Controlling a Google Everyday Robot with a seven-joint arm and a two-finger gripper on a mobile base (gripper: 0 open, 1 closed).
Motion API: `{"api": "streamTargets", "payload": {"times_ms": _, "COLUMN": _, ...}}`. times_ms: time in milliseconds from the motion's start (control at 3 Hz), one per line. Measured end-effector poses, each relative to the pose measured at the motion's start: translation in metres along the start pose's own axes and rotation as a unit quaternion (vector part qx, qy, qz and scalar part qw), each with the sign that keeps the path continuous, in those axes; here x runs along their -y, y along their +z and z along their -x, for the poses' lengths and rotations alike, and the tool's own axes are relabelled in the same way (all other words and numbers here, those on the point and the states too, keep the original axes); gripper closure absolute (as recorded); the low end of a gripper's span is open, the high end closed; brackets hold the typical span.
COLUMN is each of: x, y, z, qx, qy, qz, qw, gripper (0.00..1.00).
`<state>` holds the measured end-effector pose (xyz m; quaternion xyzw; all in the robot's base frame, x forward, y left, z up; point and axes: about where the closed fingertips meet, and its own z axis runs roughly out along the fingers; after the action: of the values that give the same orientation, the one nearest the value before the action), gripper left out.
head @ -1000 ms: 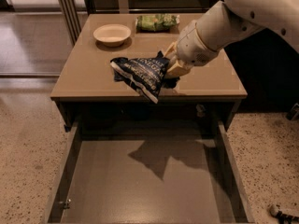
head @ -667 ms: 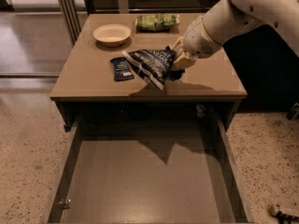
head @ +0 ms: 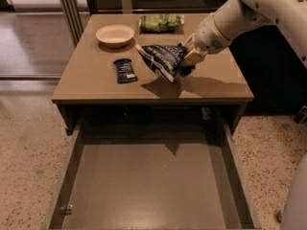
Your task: Pick blue chip bag from top drawer and place on counter
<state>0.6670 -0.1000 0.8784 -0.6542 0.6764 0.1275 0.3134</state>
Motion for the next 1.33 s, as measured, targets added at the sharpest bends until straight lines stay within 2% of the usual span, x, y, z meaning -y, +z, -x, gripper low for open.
{"api": "streamTargets", "payload": {"times_ms": 333, "x": 0.000, "y": 0.000, "z": 0.000, "qx": 0.000, "qy": 0.000, "qz": 0.000, "qw": 1.0000, "gripper": 1.00}}
{"api": "streamTargets", "payload": {"times_ms": 1000, "x": -0.007, "y": 0.035, "z": -0.019, "qx": 0.007, "qy": 0.010, "qz": 0.027, "qw": 0.9996, "gripper": 1.00}}
{"api": "streamTargets", "payload": {"times_ms": 1333, "x": -0.007, "y": 0.035, "z": -0.019, "qx": 0.007, "qy": 0.010, "qz": 0.027, "qw": 0.9996, "gripper": 0.81}}
